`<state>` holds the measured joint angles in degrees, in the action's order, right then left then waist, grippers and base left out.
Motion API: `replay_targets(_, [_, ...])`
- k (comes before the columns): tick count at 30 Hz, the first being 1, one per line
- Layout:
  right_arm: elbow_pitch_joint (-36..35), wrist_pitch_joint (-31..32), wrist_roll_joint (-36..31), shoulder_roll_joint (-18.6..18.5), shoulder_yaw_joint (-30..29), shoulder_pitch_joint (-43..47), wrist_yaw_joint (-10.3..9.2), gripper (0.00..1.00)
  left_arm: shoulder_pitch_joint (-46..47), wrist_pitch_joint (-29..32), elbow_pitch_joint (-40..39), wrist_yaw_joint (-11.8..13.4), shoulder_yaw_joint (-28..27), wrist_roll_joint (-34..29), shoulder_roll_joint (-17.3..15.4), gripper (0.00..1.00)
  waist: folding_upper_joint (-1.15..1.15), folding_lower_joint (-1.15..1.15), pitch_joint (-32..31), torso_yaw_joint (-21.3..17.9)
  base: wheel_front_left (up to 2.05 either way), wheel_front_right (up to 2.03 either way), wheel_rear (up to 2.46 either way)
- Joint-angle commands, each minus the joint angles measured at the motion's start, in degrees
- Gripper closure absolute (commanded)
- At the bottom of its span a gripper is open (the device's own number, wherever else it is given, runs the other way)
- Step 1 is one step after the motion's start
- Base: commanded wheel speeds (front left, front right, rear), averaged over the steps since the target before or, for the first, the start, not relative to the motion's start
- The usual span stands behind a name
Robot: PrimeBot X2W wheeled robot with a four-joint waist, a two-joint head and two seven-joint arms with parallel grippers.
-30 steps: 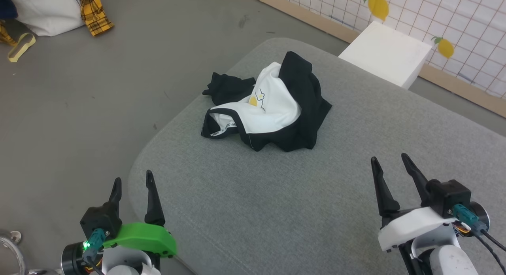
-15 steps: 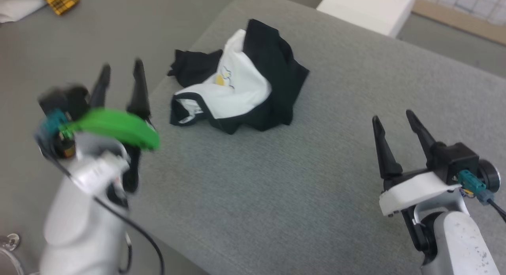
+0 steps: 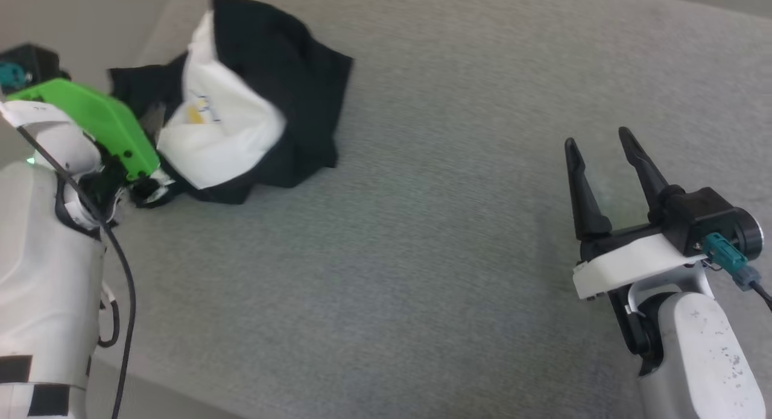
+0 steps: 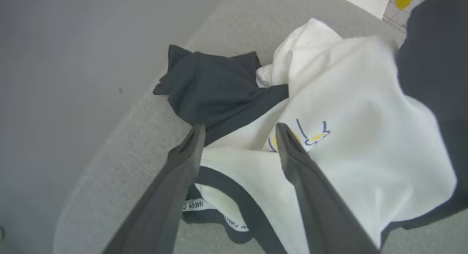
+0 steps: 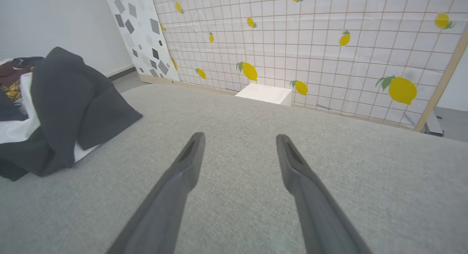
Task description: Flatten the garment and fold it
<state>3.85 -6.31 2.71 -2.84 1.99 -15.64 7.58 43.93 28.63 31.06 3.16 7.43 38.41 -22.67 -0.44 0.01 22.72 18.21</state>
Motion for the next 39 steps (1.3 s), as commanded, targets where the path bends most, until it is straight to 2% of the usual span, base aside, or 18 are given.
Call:
replay_targets(1, [0.5,-0.8,0.6,0.0,0.3,-0.9,-0.09,0.00,-0.8,2.6,1.3,1.4,-0.4,1.0,-0.5,0.00,0.42,-0.01,5.3,-6.8,0.00,0.00,0.00])
replay_targets(4, [1.6,-1.9,1.4,0.0,0.7,-1.3,-0.09,0.00,-3.1,8.0,3.6,4.4,-1.5,2.9,-0.9,0.00,0.42,-0.01,5.8,-8.7,0.00,0.00,0.00])
replay_targets(8, [2.6,-2.6,1.7,0.0,0.6,-1.4,-0.09,0.00,-6.3,11.6,5.0,7.5,-3.5,5.8,0.2,0.00,0.42,-0.01,5.9,-10.0,0.00,0.00,0.00])
replay_targets(14, [3.7,-3.3,2.2,0.0,0.2,-1.8,-0.09,0.00,-9.7,16.9,5.7,10.2,-4.2,8.6,1.9,0.00,0.42,-0.01,5.3,-10.7,0.00,0.00,0.00])
replay_targets(15, [3.9,-3.4,2.3,0.0,0.2,-1.8,-0.09,0.00,-10.2,18.0,5.4,10.0,-3.9,9.0,2.0,0.46,0.42,-0.01,4.9,-10.6,0.00,0.00,0.00])
replay_targets(16, [4.1,-3.4,2.3,0.0,0.2,-1.7,-0.09,0.00,-10.5,18.2,4.8,9.8,-3.8,9.0,2.1,0.80,0.42,-0.01,4.5,-10.5,0.00,0.00,0.00])
replay_targets(17, [4.4,-3.5,2.5,0.0,0.2,-1.6,-0.09,0.00,-10.7,17.3,3.8,9.3,-3.7,8.8,1.9,1.00,0.42,-0.01,3.9,-10.3,0.00,0.00,0.00])
replay_targets(20, [4.9,-3.8,2.7,0.0,0.0,-1.4,-0.09,0.00,-10.7,10.3,0.7,7.5,-4.2,6.6,0.2,1.00,0.42,-0.01,2.0,-9.9,0.00,0.00,0.00])
replay_targets(25, [6.3,-4.3,3.2,0.0,-0.5,-0.1,-0.09,0.00,-8.0,-6.4,-2.8,3.8,-5.3,0.9,-3.5,1.00,0.42,-0.01,-3.3,-9.0,0.00,0.00,0.00])
replay_targets(29, [7.5,-4.6,4.1,0.0,-1.0,1.5,-0.09,0.00,-4.6,-15.5,-5.3,1.7,-4.7,-2.6,-4.7,1.00,0.42,-0.01,-8.3,-8.4,0.00,0.00,0.00])
replay_targets(33, [8.4,-5.0,5.0,0.0,-0.8,2.8,-0.09,0.00,-1.3,-22.2,-8.1,0.3,-2.8,-6.4,-5.6,1.00,0.42,-0.01,-12.7,-9.2,0.00,0.00,0.00])
replay_targets(39, [9.1,-5.2,6.1,0.0,-1.5,5.5,-0.09,0.00,3.1,-28.2,-12.2,-1.3,0.6,-10.9,-5.5,1.00,0.42,-0.01,-17.7,-11.7,0.00,0.00,0.00])
